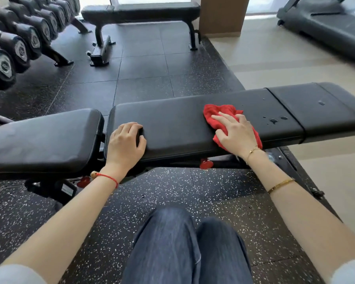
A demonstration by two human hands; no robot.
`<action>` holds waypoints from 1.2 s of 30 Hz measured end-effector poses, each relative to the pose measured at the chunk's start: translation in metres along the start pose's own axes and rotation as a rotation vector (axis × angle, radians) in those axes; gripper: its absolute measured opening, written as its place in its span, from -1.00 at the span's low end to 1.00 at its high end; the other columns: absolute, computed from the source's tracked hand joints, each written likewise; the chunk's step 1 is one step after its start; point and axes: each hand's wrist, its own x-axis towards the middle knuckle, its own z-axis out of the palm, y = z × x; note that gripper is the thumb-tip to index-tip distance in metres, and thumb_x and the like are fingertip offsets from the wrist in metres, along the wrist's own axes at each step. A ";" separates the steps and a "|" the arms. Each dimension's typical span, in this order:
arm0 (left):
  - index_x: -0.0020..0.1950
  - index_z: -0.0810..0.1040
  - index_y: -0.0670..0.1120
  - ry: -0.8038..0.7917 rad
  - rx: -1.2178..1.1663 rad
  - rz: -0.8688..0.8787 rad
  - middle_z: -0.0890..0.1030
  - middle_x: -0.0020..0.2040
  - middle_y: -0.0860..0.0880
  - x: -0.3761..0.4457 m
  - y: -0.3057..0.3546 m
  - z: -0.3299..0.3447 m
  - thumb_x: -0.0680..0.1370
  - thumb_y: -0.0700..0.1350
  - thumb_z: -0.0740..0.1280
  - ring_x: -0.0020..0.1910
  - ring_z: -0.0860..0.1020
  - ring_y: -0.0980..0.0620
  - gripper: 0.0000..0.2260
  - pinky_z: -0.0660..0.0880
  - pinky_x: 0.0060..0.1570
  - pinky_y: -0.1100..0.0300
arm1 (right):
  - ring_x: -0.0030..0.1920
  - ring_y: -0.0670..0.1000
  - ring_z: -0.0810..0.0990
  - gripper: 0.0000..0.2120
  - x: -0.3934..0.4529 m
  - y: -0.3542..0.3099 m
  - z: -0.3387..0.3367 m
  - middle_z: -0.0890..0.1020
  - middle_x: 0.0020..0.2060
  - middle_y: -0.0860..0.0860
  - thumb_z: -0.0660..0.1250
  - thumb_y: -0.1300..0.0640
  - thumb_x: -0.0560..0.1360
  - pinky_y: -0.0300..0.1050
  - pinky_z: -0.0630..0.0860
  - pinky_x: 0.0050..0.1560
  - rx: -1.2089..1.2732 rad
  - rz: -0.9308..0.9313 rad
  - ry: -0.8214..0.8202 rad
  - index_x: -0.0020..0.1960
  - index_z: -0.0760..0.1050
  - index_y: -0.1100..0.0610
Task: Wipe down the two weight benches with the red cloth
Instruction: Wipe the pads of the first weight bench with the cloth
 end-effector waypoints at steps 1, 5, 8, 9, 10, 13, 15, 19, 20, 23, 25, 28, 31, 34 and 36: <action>0.23 0.57 -0.15 -0.005 -0.011 -0.015 0.59 0.24 -0.11 0.001 0.002 -0.001 0.55 -0.14 0.30 0.29 0.49 -0.14 -0.74 0.38 0.30 -0.05 | 0.35 0.16 0.30 -0.51 0.006 0.008 -0.002 0.35 0.46 -0.17 0.15 -0.06 0.49 0.04 0.22 0.37 -0.017 0.068 -0.006 0.42 0.36 -0.18; 0.22 0.58 -0.17 -0.003 -0.086 -0.015 0.59 0.25 -0.11 0.010 0.028 0.002 0.55 -0.16 0.30 0.30 0.48 -0.14 -0.74 0.38 0.28 -0.04 | 0.42 0.20 0.21 -0.52 0.037 -0.002 -0.002 0.28 0.50 -0.14 0.14 -0.05 0.54 0.08 0.15 0.45 -0.007 0.186 -0.079 0.46 0.31 -0.17; 0.27 0.56 -0.14 -0.030 -0.105 0.041 0.56 0.29 -0.07 0.023 0.057 0.011 0.55 -0.15 0.28 0.33 0.45 -0.10 -0.70 0.34 0.31 0.00 | 0.42 0.18 0.21 -0.52 0.045 -0.041 0.011 0.27 0.50 -0.16 0.13 -0.05 0.54 0.09 0.14 0.44 0.002 0.071 -0.121 0.46 0.29 -0.19; 0.30 0.54 -0.13 -0.043 -0.109 0.051 0.55 0.31 -0.06 0.029 0.066 0.015 0.55 -0.14 0.27 0.35 0.44 -0.09 -0.68 0.32 0.34 0.01 | 0.42 0.17 0.21 -0.52 0.042 -0.052 0.015 0.28 0.50 -0.16 0.14 -0.05 0.54 0.08 0.14 0.43 -0.005 0.017 -0.124 0.46 0.29 -0.19; 0.32 0.52 -0.11 -0.055 -0.113 0.056 0.54 0.32 -0.05 0.033 0.075 0.019 0.55 -0.13 0.25 0.36 0.42 -0.08 -0.66 0.31 0.36 0.02 | 0.42 0.16 0.22 -0.52 0.037 -0.058 0.018 0.29 0.50 -0.17 0.15 -0.05 0.54 0.08 0.14 0.42 -0.008 -0.029 -0.124 0.46 0.29 -0.20; 0.35 0.49 -0.09 -0.073 -0.112 0.043 0.50 0.35 -0.05 0.040 0.093 0.032 0.56 -0.12 0.23 0.39 0.39 -0.08 -0.64 0.28 0.39 0.02 | 0.37 0.13 0.26 -0.50 0.018 -0.052 0.015 0.32 0.47 -0.20 0.14 -0.06 0.51 0.06 0.19 0.39 0.017 -0.116 -0.092 0.45 0.31 -0.20; 0.37 0.48 -0.09 -0.086 -0.106 0.060 0.49 0.37 -0.06 0.042 0.103 0.039 0.56 -0.11 0.21 0.40 0.38 -0.09 -0.63 0.26 0.41 0.00 | 0.35 0.10 0.28 -0.48 0.011 -0.038 0.011 0.34 0.45 -0.22 0.10 -0.08 0.47 0.05 0.23 0.37 0.028 -0.124 -0.064 0.43 0.32 -0.22; 0.43 0.42 -0.07 -0.153 -0.069 0.112 0.44 0.42 -0.03 0.043 0.118 0.052 0.58 -0.04 0.15 0.43 0.34 -0.07 -0.58 0.19 0.44 -0.06 | 0.41 0.14 0.25 -0.52 0.045 -0.004 0.006 0.30 0.48 -0.20 0.16 -0.05 0.53 0.08 0.19 0.42 -0.027 0.071 -0.067 0.45 0.29 -0.22; 0.43 0.41 -0.07 -0.164 -0.067 0.109 0.43 0.43 -0.04 0.043 0.119 0.053 0.58 -0.03 0.15 0.43 0.33 -0.08 -0.58 0.18 0.45 -0.07 | 0.43 0.16 0.23 -0.52 0.058 0.001 0.005 0.28 0.50 -0.19 0.16 -0.05 0.54 0.07 0.17 0.44 -0.035 0.136 -0.080 0.46 0.28 -0.22; 0.42 0.43 -0.06 -0.157 -0.053 0.094 0.44 0.42 -0.04 0.045 0.122 0.057 0.58 -0.01 0.15 0.42 0.34 -0.10 -0.58 0.18 0.45 -0.10 | 0.45 0.16 0.19 -0.51 0.086 0.001 0.006 0.23 0.52 -0.19 0.11 -0.05 0.55 0.08 0.13 0.46 -0.033 0.238 -0.105 0.47 0.25 -0.22; 0.41 0.43 -0.06 -0.160 -0.046 0.094 0.44 0.42 -0.04 0.043 0.126 0.058 0.58 0.01 0.13 0.42 0.34 -0.10 -0.58 0.18 0.44 -0.12 | 0.44 0.17 0.20 -0.52 0.086 -0.004 0.009 0.25 0.51 -0.18 0.12 -0.05 0.55 0.07 0.14 0.44 -0.041 0.209 -0.095 0.47 0.26 -0.21; 0.37 0.44 -0.05 -0.158 0.003 0.104 0.45 0.41 -0.03 0.041 0.132 0.060 0.57 0.01 0.10 0.42 0.35 -0.09 -0.60 0.19 0.44 -0.14 | 0.41 0.15 0.23 -0.51 0.065 -0.010 0.006 0.28 0.50 -0.18 0.16 -0.03 0.54 0.06 0.16 0.44 -0.027 0.065 -0.106 0.46 0.28 -0.21; 0.33 0.48 -0.06 -0.119 0.010 0.082 0.49 0.37 -0.03 0.042 0.132 0.061 0.55 -0.02 0.11 0.38 0.39 -0.09 -0.61 0.24 0.41 -0.13 | 0.38 0.15 0.26 -0.49 0.032 -0.008 0.003 0.31 0.48 -0.20 0.15 -0.03 0.49 0.05 0.19 0.41 -0.011 -0.114 -0.110 0.45 0.31 -0.20; 0.28 0.52 -0.08 -0.083 0.010 0.082 0.54 0.32 -0.04 0.042 0.134 0.062 0.54 -0.05 0.15 0.34 0.44 -0.10 -0.64 0.29 0.37 -0.14 | 0.37 0.13 0.28 -0.46 0.017 0.022 -0.007 0.32 0.46 -0.23 0.10 -0.06 0.46 0.04 0.21 0.39 0.017 -0.181 -0.100 0.44 0.32 -0.21; 0.29 0.53 -0.09 -0.084 0.004 0.080 0.53 0.33 -0.04 0.041 0.136 0.063 0.55 -0.06 0.16 0.35 0.44 -0.09 -0.65 0.29 0.39 -0.13 | 0.37 0.13 0.28 -0.47 0.025 0.051 -0.013 0.32 0.46 -0.23 0.09 -0.08 0.46 0.04 0.21 0.40 0.000 -0.142 -0.098 0.44 0.31 -0.22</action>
